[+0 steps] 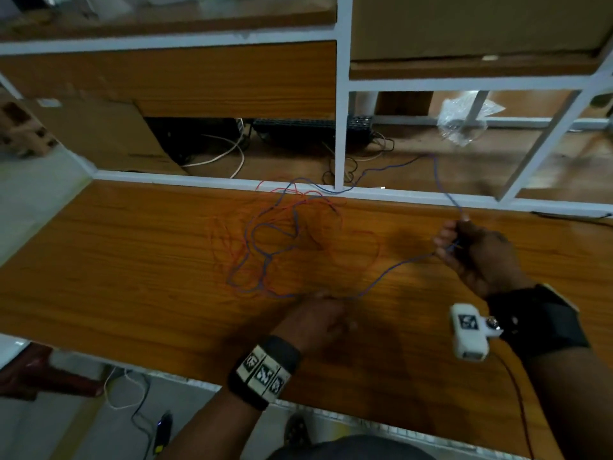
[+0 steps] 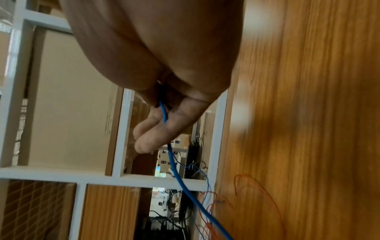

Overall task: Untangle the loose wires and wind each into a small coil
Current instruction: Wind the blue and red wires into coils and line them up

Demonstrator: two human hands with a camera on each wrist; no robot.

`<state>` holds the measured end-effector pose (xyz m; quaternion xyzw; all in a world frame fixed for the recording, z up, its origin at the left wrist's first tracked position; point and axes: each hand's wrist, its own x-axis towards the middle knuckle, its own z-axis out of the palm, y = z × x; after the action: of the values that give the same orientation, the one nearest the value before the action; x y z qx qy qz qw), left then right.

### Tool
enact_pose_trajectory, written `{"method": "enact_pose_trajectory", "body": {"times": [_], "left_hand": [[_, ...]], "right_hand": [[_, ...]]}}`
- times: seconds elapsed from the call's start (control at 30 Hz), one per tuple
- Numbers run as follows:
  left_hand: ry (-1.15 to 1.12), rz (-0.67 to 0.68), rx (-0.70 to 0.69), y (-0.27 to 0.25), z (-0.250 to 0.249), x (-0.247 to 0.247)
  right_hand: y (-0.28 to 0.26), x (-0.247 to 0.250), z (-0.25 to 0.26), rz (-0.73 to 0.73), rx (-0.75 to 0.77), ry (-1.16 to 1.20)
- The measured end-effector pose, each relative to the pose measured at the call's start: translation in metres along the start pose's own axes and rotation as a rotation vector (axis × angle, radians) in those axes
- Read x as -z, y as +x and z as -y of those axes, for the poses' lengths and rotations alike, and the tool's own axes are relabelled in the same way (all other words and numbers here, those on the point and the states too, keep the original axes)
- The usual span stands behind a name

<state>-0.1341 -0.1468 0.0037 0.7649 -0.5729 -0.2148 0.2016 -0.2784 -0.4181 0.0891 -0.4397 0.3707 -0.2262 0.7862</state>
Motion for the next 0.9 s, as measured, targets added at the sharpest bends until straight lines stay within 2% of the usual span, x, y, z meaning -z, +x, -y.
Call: {"method": "enact_pose_trajectory", "body": {"times": [0.03, 0.1, 0.17, 0.2, 0.3, 0.37, 0.43, 0.5, 0.53, 0.63, 0.7, 0.73, 0.8, 0.87, 0.9], "left_hand": [[0.084, -0.025, -0.026, -0.011, 0.009, -0.004], [0.132, -0.215, -0.076, -0.023, 0.027, -0.010], [0.078, -0.390, -0.046, -0.024, 0.042, -0.004], [0.054, -0.417, 0.012, -0.022, 0.044, 0.003], [0.135, -0.313, 0.185, -0.013, 0.043, 0.014], [0.228, -0.208, 0.250, -0.003, 0.042, 0.009], [0.257, -0.190, 0.287, 0.007, 0.041, 0.000], [0.266, -0.212, 0.291, 0.012, 0.038, -0.007], [0.291, -0.216, 0.296, 0.012, 0.039, -0.010], [0.258, -0.222, 0.276, 0.013, 0.044, -0.013], [0.187, -0.233, 0.222, 0.011, 0.041, -0.006], [0.135, -0.260, 0.204, 0.007, 0.037, 0.000], [0.042, -0.413, 0.221, -0.003, 0.036, 0.013], [-0.022, -0.642, 0.256, -0.017, 0.043, 0.020], [-0.084, -0.713, 0.283, -0.026, 0.046, 0.023]], "right_hand": [[0.007, 0.004, 0.005, -0.026, -0.019, 0.030], [0.016, 0.009, 0.010, -0.059, -0.047, 0.091], [0.024, 0.016, 0.015, -0.083, -0.049, 0.159], [0.026, 0.017, 0.017, -0.092, -0.053, 0.199], [0.028, 0.014, 0.018, -0.085, -0.107, 0.268], [0.026, 0.008, 0.014, -0.052, -0.103, 0.240], [0.027, 0.006, 0.008, -0.068, -0.084, 0.203], [0.030, 0.008, -0.002, -0.160, -0.043, 0.089], [0.032, 0.012, -0.009, -0.228, -0.018, -0.044], [0.040, 0.033, -0.039, -0.425, 0.076, -0.707], [0.032, 0.031, -0.058, -0.354, 0.195, -1.168], [0.023, 0.021, -0.065, -0.253, 0.285, -1.284], [-0.004, -0.011, -0.079, -0.003, 0.390, -1.268], [-0.019, -0.042, -0.106, 0.259, 0.397, -1.327], [-0.019, -0.056, -0.122, 0.367, 0.380, -1.392]]}}
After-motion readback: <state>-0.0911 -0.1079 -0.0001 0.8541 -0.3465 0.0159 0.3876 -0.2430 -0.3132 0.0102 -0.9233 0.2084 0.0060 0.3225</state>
